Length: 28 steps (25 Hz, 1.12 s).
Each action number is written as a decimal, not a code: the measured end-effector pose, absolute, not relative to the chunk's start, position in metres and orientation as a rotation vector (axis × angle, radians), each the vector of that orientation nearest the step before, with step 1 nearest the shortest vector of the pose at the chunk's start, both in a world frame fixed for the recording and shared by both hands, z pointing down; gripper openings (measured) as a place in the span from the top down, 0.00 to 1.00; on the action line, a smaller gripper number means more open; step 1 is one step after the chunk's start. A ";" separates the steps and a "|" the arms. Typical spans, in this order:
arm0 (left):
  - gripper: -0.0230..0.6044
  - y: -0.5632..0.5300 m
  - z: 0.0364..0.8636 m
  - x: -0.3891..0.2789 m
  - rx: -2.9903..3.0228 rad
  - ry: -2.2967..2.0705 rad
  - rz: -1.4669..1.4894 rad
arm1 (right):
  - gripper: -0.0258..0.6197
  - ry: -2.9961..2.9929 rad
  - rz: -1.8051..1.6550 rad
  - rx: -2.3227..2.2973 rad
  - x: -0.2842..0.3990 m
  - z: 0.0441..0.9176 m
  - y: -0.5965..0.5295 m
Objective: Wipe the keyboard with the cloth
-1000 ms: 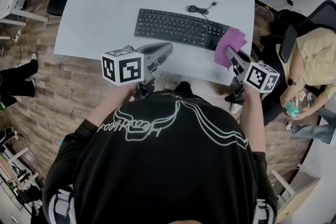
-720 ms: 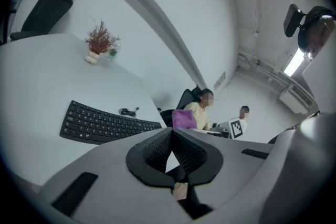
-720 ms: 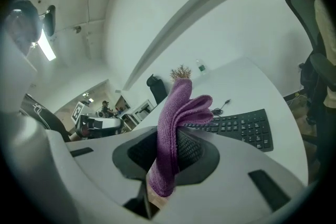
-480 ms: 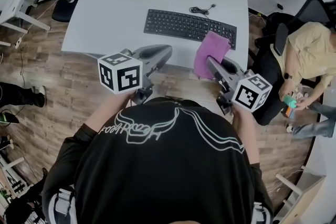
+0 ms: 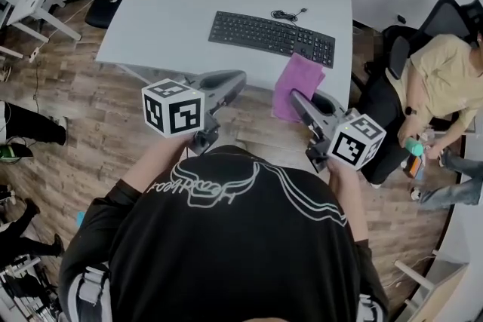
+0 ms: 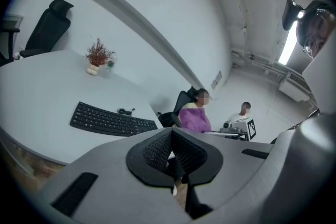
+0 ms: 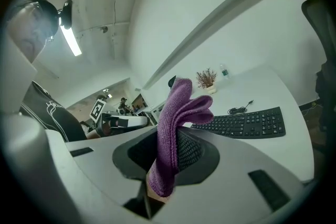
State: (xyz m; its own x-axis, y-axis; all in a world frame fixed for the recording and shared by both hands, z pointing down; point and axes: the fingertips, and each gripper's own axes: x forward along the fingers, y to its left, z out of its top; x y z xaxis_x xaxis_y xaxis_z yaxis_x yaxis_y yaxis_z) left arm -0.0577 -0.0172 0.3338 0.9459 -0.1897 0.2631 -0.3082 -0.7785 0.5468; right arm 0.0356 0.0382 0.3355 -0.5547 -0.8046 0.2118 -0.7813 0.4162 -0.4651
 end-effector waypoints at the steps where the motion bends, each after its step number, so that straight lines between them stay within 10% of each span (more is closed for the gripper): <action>1: 0.96 -0.008 0.334 -0.054 2.483 -0.354 0.261 | 0.87 2.606 -0.820 -1.457 0.038 0.336 0.047; 28: 0.96 0.111 0.324 -0.049 2.549 -0.414 0.268 | 0.88 2.687 -0.741 -1.450 0.041 0.333 0.163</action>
State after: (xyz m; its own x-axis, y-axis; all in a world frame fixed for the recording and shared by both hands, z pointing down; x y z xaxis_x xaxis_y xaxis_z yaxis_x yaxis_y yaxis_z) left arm -0.0490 0.1112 0.3245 0.9331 -0.2370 0.2705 -0.3439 -0.8077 0.4788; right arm 0.0414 0.1630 0.3334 -0.5742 -0.7892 0.2179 -0.7893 0.4629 -0.4034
